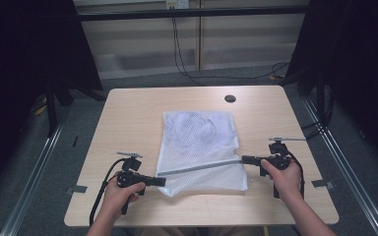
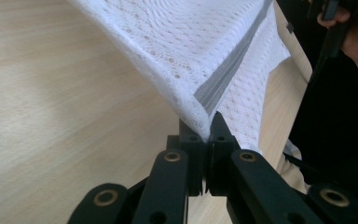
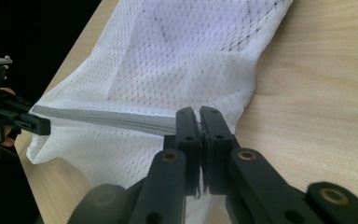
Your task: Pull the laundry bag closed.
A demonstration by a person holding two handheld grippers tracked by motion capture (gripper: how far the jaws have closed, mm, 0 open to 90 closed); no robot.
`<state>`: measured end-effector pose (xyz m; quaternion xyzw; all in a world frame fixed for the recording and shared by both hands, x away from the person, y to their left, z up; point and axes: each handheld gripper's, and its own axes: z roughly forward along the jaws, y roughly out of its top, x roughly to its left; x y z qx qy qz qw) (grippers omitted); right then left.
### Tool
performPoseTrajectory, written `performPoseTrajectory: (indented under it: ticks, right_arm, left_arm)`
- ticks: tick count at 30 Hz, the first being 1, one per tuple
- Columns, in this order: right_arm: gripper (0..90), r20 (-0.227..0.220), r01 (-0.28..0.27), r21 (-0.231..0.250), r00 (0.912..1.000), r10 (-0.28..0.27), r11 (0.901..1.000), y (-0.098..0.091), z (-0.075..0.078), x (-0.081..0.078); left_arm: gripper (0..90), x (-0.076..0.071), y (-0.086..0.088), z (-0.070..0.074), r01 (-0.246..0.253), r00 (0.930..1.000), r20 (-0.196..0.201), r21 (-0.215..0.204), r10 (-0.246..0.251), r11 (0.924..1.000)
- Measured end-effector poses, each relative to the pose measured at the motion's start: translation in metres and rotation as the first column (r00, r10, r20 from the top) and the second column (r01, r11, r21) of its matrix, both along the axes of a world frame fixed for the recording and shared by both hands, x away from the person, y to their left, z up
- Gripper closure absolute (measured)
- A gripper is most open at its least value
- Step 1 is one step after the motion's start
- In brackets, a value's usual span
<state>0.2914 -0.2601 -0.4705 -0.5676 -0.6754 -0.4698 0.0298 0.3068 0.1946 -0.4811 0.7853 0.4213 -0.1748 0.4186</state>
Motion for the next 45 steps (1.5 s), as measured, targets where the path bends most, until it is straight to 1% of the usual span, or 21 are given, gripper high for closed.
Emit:
performPoseTrajectory:
  ticks: [3,6,8,10,15,16,17,19,21,22,23,26,27,28,29,30,31,35,37,41,45]
  right_arm:
    - [86.7,0.012,-0.009,-0.009,0.9999,0.009,0.9999,0.001,0.001,-0.002]
    - [86.6,0.029,-0.008,-0.021,0.9995,0.009,0.9997,0.0,0.001,-0.002]
    - [86.4,0.034,-0.015,-0.028,0.9993,0.016,0.9995,0.0,0.001,-0.003]
    - [80.8,0.046,-0.008,-0.032,0.9989,0.01,0.9994,-0.001,0.002,-0.003]
    - [78.7,0.065,-0.013,-0.039,0.9978,0.016,0.9991,-0.002,0.004,-0.004]
    - [75.6,0.07,-0.01,-0.042,0.9975,0.013,0.999,-0.001,0.005,-0.004]
    - [75.6,0.07,-0.01,-0.042,0.9975,0.013,0.999,-0.001,0.005,-0.004]
    - [73.2,0.075,-0.009,-0.046,0.9971,0.012,0.9989,-0.001,0.005,-0.005]
    - [68.9,0.083,-0.006,-0.05,0.9965,0.01,0.9987,-0.001,0.005,-0.004]
    - [63.6,0.095,0.001,-0.059,0.9954,0.005,0.9982,-0.001,0.005,-0.004]
    - [63.6,0.095,0.001,-0.059,0.9954,0.005,0.9982,-0.001,0.005,-0.004]
    - [57.4,0.107,0.001,-0.061,0.9943,0.006,0.9981,-0.003,0.005,-0.004]
    - [51.7,0.111,-0.001,-0.071,0.9938,0.009,0.9975,-0.003,0.006,-0.005]
    - [51.7,0.111,-0.001,-0.071,0.9938,0.009,0.9975,-0.003,0.006,-0.005]
    - [46.7,0.126,-0.001,-0.095,0.9919,0.013,0.9955,-0.003,0.005,-0.006]
    - [44.9,0.131,-0.002,-0.1,0.9912,0.015,0.995,-0.003,0.005,-0.006]
    - [44.9,0.131,-0.002,-0.1,0.9912,0.015,0.995,-0.003,0.005,-0.006]
    - [37.9,0.17,-0.002,-0.13,0.9851,0.024,0.9915,-0.006,0.001,-0.009]
    - [35.2,0.179,-0.007,-0.152,0.9832,0.034,0.9884,-0.008,0.0,-0.011]
    - [30.7,0.194,-0.001,-0.176,0.9804,0.036,0.9844,-0.013,-0.002,-0.013]
    - [26.9,0.204,0.003,-0.193,0.9782,0.037,0.9811,-0.017,-0.004,-0.018]
  left_arm:
    - [85.7,-0.001,-0.001,0.001,-0.003,0.9999,0.011,0.0,0.003,1.0]
    - [79.1,-0.001,-0.001,0.002,-0.002,0.9995,0.031,0.015,0.002,0.9999]
    - [71.9,-0.001,-0.001,0.002,-0.004,0.999,0.044,0.023,0.003,0.9997]
    - [63.8,-0.002,-0.001,0.002,0.0,0.9988,0.049,0.022,-0.001,0.9998]
    - [56.4,-0.001,0.0,0.002,-0.016,0.9985,0.053,0.026,0.015,0.9995]
    - [51.0,-0.001,0.0,0.003,-0.029,0.998,0.056,0.021,0.028,0.9994]
    - [51.0,0.0,0.0,0.002,-0.032,0.9977,0.061,0.023,0.03,0.9992]
    - [45.0,0.0,0.001,0.003,-0.046,0.9972,0.06,0.021,0.045,0.9987]
    - [40.3,0.0,0.001,0.004,-0.05,0.9958,0.078,0.03,0.047,0.9983]
    - [33.0,0.0,0.002,0.004,-0.054,0.9946,0.09,0.033,0.051,0.998]
    - [33.0,0.0,0.002,0.004,-0.064,0.9935,0.097,0.029,0.061,0.9975]
    - [23.0,0.001,0.003,0.006,-0.107,0.9858,0.135,0.042,0.1,0.9934]
    - [17.8,0.001,0.005,0.007,-0.113,0.9825,0.154,0.049,0.104,0.9924]
    - [16.1,0.001,0.005,0.007,-0.113,0.9825,0.154,0.049,0.104,0.9924]
    - [14.5,0.001,0.006,0.008,-0.124,0.9791,0.169,0.059,0.112,0.9905]
    - [13.1,0.001,0.006,0.008,-0.129,0.977,0.179,0.062,0.116,0.9898]
    - [13.1,0.001,0.006,0.009,-0.134,0.9749,0.188,0.069,0.119,0.9885]
    - [10.2,0.001,0.007,0.011,-0.153,0.9659,0.224,0.089,0.13,0.9843]
    - [8.7,0.001,0.009,0.011,-0.153,0.9639,0.235,0.107,0.124,0.9825]
    - [7.9,0.002,0.013,0.012,-0.184,0.9514,0.27,0.113,0.148,0.9763]
    - [7.6,0.002,0.017,0.012,-0.204,0.9386,0.31,0.144,0.152,0.9684]
